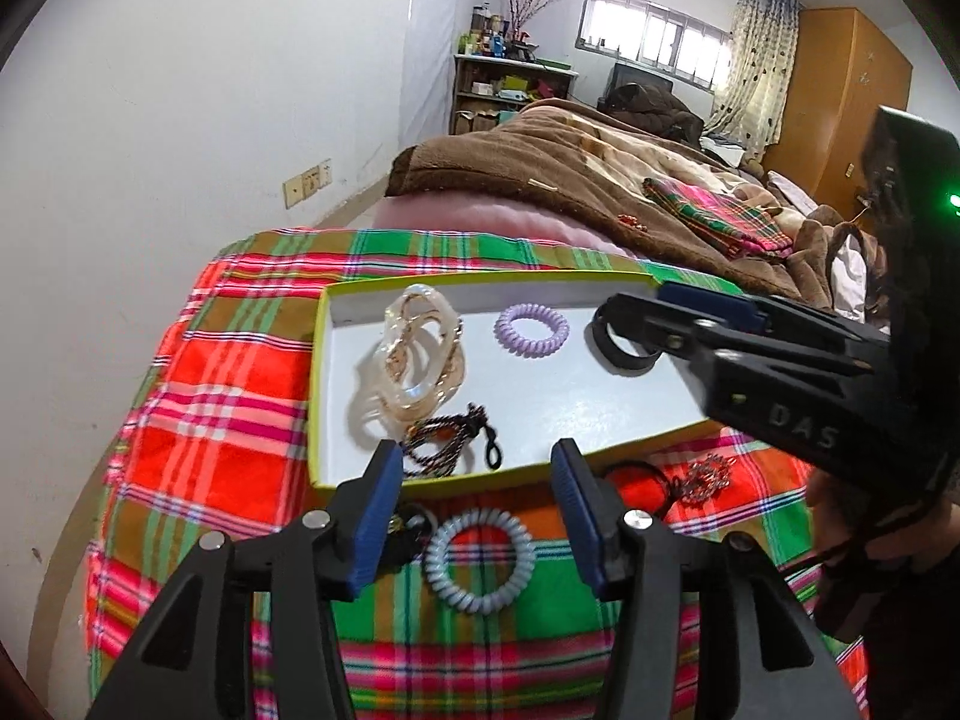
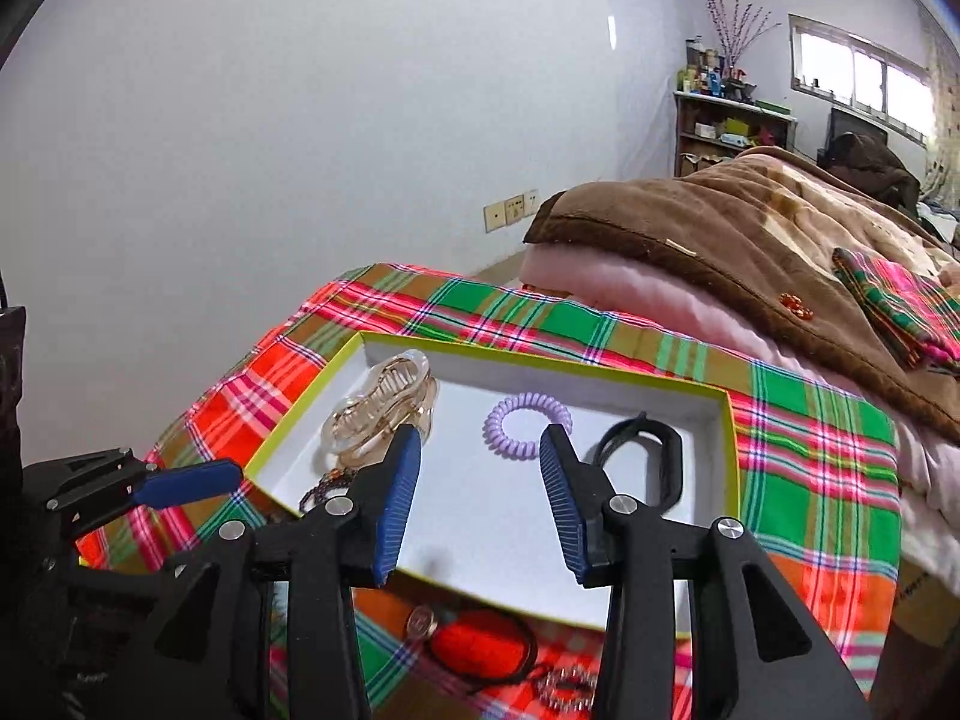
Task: Organize jewelry
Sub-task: 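Withdraw both grippers from the box, then grasp the sparkly brooch with the right gripper, then grasp the black hair tie with the left gripper while the right holds the brooch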
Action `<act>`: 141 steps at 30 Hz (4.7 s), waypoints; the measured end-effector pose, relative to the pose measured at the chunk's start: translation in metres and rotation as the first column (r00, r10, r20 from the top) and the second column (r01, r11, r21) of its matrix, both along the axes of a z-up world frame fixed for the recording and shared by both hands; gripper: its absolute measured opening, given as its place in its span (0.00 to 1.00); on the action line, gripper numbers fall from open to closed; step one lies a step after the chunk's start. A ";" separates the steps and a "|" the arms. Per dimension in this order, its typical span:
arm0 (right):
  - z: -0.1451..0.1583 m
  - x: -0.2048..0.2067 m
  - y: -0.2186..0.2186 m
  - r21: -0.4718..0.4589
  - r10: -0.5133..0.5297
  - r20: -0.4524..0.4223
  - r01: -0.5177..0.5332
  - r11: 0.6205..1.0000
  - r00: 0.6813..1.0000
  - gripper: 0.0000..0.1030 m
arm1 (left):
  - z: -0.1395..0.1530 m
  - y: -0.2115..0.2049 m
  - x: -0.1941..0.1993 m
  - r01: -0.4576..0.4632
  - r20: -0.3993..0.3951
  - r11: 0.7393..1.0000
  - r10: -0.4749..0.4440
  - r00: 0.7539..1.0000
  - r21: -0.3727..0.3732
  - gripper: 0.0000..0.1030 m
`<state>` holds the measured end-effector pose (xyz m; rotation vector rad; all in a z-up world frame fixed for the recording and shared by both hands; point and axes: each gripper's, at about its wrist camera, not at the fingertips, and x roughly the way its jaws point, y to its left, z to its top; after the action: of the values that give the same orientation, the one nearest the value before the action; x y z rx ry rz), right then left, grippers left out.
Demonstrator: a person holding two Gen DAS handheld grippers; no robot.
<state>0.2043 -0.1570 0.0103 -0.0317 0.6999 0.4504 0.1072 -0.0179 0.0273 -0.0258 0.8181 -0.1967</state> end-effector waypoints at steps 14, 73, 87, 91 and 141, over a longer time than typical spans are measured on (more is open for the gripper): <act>-0.037 -0.054 -0.060 0.003 -0.164 -0.040 0.165 0.986 0.986 0.48 | -0.021 0.046 -0.035 -0.053 0.007 0.999 0.053 0.999 -0.008 0.55; -0.059 -0.061 -0.096 0.161 -0.278 -0.180 0.307 0.938 0.944 0.09 | -0.020 0.006 -0.028 0.075 -0.022 0.994 -0.077 0.997 -0.080 0.57; -0.051 -0.079 -0.132 0.196 -0.315 -0.154 0.341 0.919 0.937 0.09 | -0.039 -0.069 0.007 0.142 -0.093 0.990 -0.142 0.985 -0.004 0.57; -0.052 -0.080 -0.139 0.208 -0.317 -0.154 0.344 0.916 0.936 0.09 | -0.049 -0.076 0.015 0.134 -0.117 0.991 -0.131 0.984 0.016 0.57; -0.009 -0.098 -0.127 0.218 -0.291 -0.064 0.298 0.929 0.954 0.09 | 0.006 -0.080 -0.001 0.136 0.003 0.989 -0.136 0.991 0.059 0.16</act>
<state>0.1067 -0.2837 0.0016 0.2932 0.6667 0.2384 0.1061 -0.0976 0.0335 0.0864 0.8186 -0.3011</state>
